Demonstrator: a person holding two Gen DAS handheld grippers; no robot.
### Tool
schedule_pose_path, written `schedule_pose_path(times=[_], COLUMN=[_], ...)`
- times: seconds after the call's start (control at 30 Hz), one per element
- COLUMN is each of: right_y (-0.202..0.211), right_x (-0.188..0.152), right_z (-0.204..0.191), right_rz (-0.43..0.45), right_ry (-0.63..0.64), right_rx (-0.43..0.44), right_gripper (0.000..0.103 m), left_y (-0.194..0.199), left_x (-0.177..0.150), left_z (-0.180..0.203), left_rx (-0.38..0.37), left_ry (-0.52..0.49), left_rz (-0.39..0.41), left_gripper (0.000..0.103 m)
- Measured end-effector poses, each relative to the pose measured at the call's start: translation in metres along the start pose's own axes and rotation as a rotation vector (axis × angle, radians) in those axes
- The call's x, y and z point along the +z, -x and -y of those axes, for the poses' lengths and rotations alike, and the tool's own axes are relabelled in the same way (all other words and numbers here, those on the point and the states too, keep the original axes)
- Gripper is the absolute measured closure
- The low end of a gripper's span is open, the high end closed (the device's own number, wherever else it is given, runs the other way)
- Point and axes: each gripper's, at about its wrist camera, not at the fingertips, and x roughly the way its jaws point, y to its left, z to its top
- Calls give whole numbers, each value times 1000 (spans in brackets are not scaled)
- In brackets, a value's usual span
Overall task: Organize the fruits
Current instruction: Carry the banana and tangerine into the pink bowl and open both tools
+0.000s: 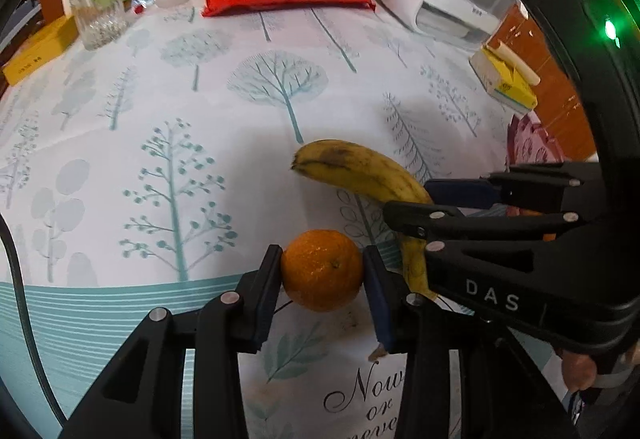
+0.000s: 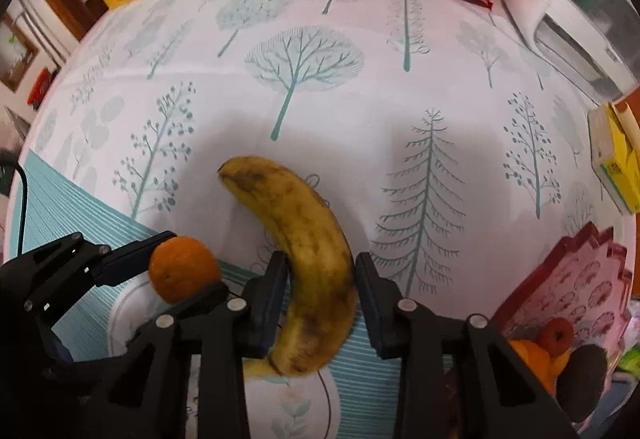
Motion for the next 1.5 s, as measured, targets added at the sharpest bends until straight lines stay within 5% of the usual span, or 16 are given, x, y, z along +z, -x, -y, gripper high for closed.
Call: schedule_pose_path(times=[0.4,0.77,1.13,1.5], right_y=[93,201,210,163], right_x=[-28,-107,-159,-161], right_z=[14,72,152,197], right_rz=[260,433,410,301], right_ry=[-154,-275,-366,-420], right_rx=[67,16,-56,10], right_gripper=[69,68,68,68], left_y=[80,135,104,47], left_x=[4,7,2,-1], left_z=[23,130,225,250], left_rx=[27,-40,-17,89], left_ry=[-43,-185,-230,-197], left_rz=[122,209,172,100], left_gripper=[64,64,64,64])
